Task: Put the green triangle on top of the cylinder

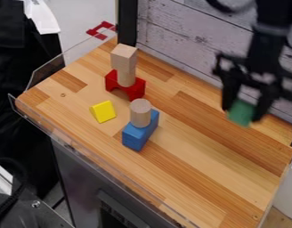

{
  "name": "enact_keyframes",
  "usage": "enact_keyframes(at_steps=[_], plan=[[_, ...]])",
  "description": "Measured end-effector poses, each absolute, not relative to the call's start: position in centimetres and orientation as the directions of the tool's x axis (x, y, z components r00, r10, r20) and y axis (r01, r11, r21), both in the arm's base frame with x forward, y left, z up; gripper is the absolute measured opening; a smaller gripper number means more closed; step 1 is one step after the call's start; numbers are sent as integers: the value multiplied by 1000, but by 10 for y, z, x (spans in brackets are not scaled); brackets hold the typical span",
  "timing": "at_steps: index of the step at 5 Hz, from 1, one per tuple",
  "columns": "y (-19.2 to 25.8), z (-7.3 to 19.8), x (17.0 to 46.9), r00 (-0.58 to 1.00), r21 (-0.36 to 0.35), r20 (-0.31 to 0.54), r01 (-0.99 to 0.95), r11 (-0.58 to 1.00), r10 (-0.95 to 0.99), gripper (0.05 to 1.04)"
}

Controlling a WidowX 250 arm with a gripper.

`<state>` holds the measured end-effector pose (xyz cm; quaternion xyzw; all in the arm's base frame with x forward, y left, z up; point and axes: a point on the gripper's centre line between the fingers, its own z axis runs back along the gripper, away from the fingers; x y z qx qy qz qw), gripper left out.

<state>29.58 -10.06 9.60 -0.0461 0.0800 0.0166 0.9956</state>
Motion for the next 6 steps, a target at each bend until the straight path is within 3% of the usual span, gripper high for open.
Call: enact_keyframes(at_steps=[2, 4, 6], plan=[[-36, 125, 270, 974, -57, -150, -182, 982, 172, 549], [2, 117, 240, 935, -69, -173, -327, 943, 311, 550], [8, 104, 237, 927, -97, -189, -345, 934, 323, 550]])
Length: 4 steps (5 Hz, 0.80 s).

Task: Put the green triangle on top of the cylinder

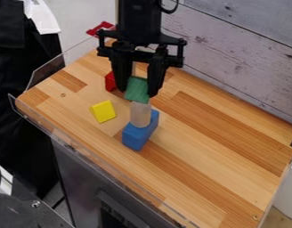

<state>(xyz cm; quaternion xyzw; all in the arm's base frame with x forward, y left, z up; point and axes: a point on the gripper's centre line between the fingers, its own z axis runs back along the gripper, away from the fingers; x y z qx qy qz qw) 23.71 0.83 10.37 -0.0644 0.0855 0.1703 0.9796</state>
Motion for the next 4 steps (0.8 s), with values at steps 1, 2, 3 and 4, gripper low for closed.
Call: enact_keyframes(at_steps=[1, 2, 3, 4], plan=[[6, 92, 241, 927, -115, -212, -340, 934, 311, 550], [6, 81, 245, 926, -120, -235, -330, 936, 296, 550], [8, 75, 249, 923, -124, -249, -332, 935, 295, 549], [11, 75, 248, 920, -126, -250, -341, 932, 303, 549]])
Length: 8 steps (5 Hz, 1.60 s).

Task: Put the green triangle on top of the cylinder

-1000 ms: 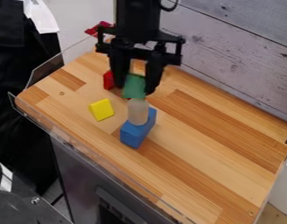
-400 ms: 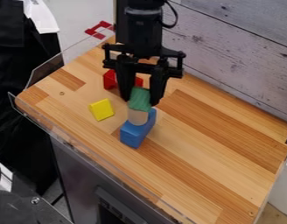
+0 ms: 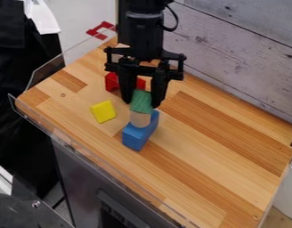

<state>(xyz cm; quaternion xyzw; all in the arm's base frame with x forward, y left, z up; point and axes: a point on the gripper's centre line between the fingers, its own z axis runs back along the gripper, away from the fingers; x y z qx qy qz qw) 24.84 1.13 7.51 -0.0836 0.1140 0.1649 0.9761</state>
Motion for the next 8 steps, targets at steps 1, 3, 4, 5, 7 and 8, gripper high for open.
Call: enact_keyframes(at_steps=[1, 3, 4, 5, 7, 8], plan=[[15, 75, 247, 915, -121, -255, -350, 929, 312, 550], [16, 75, 248, 916, -123, -252, -350, 929, 312, 550], [15, 75, 247, 915, -122, -254, -352, 928, 314, 549], [14, 70, 253, 913, -130, -264, -353, 927, 310, 620], [13, 68, 252, 909, -138, -269, -363, 921, 318, 1003], [13, 68, 252, 905, -133, -271, -372, 919, 328, 1000]])
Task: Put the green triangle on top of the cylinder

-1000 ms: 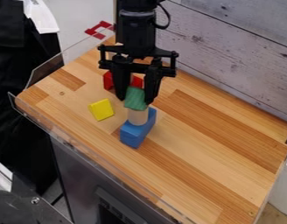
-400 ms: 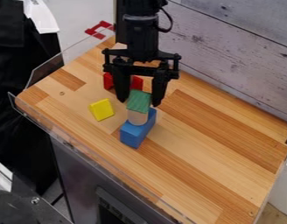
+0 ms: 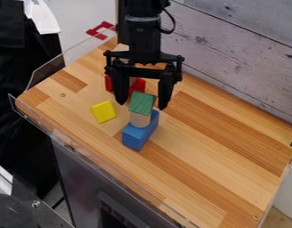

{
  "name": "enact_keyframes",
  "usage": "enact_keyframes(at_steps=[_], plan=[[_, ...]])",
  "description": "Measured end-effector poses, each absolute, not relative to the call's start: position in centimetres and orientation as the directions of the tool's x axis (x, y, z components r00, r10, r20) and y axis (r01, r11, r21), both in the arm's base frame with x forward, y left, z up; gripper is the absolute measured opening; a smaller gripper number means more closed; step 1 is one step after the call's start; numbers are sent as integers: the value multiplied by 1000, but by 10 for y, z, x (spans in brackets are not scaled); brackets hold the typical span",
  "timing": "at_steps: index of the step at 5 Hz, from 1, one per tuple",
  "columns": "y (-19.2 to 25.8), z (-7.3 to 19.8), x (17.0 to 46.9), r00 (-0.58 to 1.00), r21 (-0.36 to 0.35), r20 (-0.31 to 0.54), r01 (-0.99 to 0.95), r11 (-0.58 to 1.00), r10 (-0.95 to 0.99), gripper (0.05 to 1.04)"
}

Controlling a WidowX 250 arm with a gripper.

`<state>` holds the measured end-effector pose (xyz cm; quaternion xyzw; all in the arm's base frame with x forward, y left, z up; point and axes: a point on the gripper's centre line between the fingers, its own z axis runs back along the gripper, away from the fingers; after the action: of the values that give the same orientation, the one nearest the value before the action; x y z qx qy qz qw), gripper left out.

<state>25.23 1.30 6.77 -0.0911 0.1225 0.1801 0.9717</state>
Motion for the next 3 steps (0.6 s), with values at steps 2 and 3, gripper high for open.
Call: enact_keyframes(at_steps=[2, 3], plan=[[16, 133, 234, 911, -72, -134, -402, 913, 391, 1000], [21, 144, 226, 910, -79, -117, -408, 909, 398, 1000]])
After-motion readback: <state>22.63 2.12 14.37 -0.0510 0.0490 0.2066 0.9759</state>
